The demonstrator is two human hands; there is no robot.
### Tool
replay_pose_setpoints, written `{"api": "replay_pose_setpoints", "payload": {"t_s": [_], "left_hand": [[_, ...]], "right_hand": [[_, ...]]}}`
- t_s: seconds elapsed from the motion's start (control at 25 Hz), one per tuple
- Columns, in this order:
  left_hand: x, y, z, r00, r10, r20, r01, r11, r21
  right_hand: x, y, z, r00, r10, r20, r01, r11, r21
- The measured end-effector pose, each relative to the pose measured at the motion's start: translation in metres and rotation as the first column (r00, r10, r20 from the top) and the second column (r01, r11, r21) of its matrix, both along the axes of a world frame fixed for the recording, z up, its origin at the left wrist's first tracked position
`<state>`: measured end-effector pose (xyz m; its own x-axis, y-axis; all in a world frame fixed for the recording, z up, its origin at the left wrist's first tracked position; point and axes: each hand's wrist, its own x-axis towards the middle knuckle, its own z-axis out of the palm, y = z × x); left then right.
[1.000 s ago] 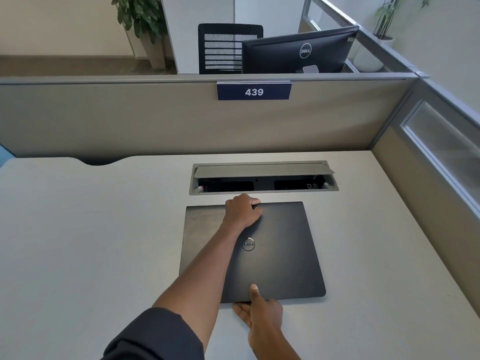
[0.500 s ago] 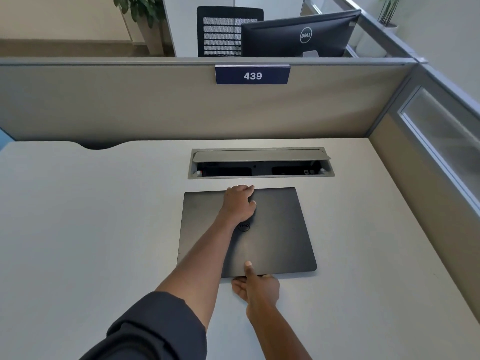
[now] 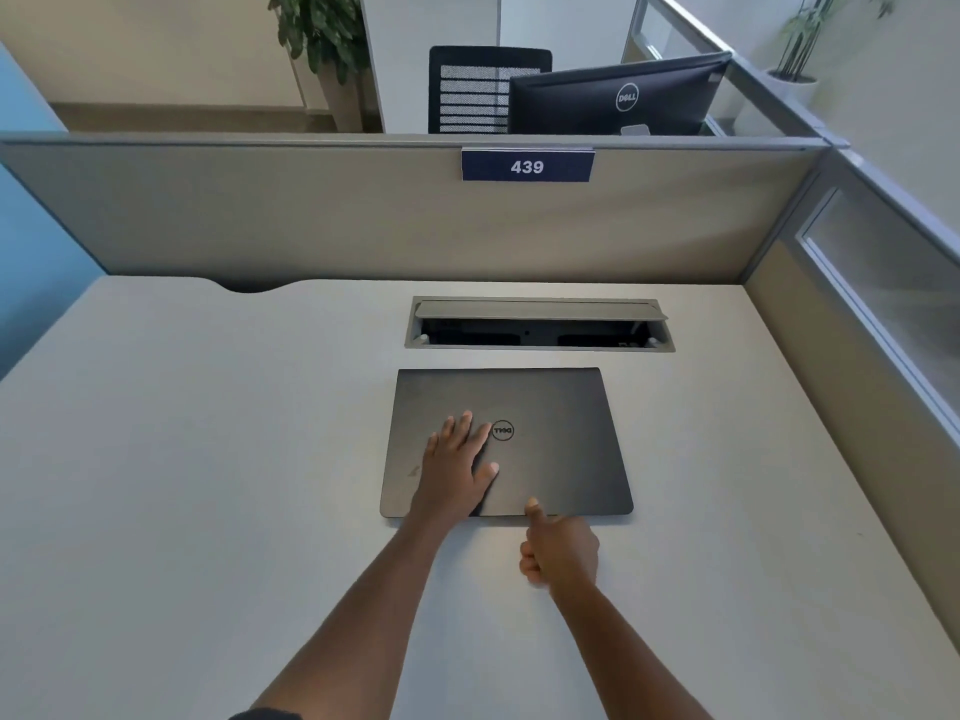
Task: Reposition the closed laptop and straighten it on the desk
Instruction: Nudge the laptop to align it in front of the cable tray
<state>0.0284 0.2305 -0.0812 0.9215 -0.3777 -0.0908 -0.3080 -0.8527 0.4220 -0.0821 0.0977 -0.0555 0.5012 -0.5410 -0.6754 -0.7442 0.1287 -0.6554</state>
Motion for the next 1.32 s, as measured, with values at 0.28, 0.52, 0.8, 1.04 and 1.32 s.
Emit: {"api": "replay_pose_setpoints", "payload": {"t_s": [0.28, 0.52, 0.8, 1.04, 1.32], "left_hand": [[-0.066, 0.066, -0.007, 0.892, 0.438, -0.117, -0.451, 0.88, -0.146], [-0.092, 0.092, -0.017, 0.896, 0.439, -0.065, -0.441, 0.862, -0.249], [-0.09, 0.096, -0.018, 0.901, 0.428, -0.073, -0.433, 0.871, -0.232], [-0.092, 0.095, -0.021, 0.906, 0.42, -0.046, -0.42, 0.881, -0.219], [-0.089, 0.098, -0.022, 0.904, 0.425, -0.051, -0.426, 0.881, -0.205]], "right_hand": [[-0.04, -0.078, -0.004, 0.965, 0.215, 0.152, -0.104, 0.84, -0.532], [-0.039, -0.109, -0.003, 0.9, 0.416, 0.132, -0.292, 0.799, -0.525], [-0.043, -0.104, -0.002, 0.925, 0.349, 0.148, -0.235, 0.834, -0.498], [-0.051, -0.102, -0.005, 0.915, 0.377, 0.147, -0.238, 0.795, -0.558], [-0.054, -0.099, -0.008, 0.929, 0.353, 0.113, -0.217, 0.766, -0.606]]}}
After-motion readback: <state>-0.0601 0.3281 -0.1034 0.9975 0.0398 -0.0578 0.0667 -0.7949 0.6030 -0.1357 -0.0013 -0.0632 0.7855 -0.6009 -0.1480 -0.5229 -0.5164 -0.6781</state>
